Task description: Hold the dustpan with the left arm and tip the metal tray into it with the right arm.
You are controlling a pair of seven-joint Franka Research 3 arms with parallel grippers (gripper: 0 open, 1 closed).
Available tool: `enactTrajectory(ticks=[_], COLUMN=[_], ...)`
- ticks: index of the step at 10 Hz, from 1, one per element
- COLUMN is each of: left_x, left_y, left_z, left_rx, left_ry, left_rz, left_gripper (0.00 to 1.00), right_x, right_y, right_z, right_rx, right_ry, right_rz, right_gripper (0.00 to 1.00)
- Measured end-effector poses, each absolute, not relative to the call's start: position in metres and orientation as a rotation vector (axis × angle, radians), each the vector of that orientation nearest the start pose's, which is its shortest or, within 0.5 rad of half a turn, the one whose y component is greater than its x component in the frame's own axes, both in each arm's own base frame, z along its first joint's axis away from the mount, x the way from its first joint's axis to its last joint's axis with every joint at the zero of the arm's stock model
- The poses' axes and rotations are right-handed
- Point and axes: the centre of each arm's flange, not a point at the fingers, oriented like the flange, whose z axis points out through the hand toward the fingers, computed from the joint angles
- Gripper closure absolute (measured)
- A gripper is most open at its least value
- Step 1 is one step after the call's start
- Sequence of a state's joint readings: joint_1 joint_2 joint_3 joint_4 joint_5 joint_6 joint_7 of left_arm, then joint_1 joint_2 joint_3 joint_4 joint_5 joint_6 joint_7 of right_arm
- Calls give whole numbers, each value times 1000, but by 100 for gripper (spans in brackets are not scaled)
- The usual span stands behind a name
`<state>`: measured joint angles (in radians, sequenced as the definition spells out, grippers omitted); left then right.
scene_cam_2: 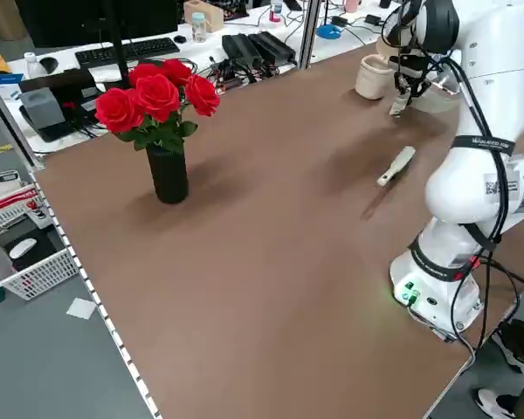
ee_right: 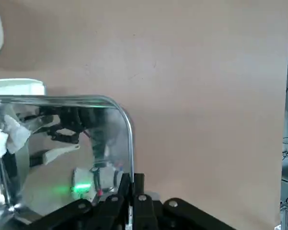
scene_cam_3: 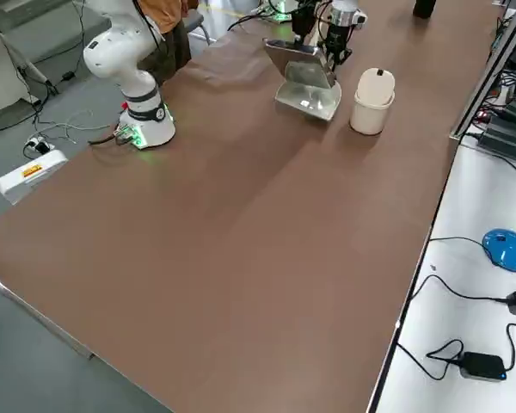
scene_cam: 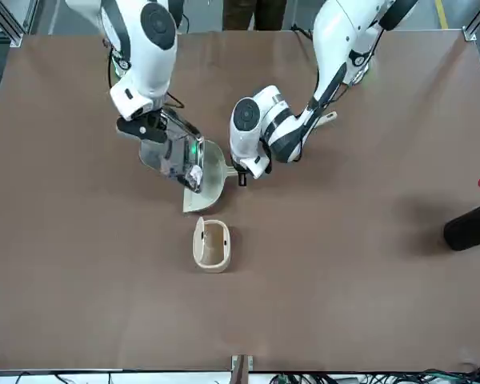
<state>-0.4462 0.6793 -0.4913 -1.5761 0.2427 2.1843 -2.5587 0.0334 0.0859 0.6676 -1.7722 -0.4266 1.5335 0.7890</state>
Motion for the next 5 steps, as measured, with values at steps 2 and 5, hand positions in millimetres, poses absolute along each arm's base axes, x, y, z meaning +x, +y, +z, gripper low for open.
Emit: enactTrajectory(ticks=[2, 5], left_x=[460, 460], left_y=[-525, -525], left_z=[279, 279], left_rx=[2211, 2211], left_ry=[2227, 2227], left_rz=[-162, -161], left_gripper=[67, 67], right_x=[448, 434], right_y=[334, 354], right_z=[506, 511], right_rx=[-3640, -3734], right_ry=[66, -12], right_rz=[-141, -330], right_gripper=[96, 96])
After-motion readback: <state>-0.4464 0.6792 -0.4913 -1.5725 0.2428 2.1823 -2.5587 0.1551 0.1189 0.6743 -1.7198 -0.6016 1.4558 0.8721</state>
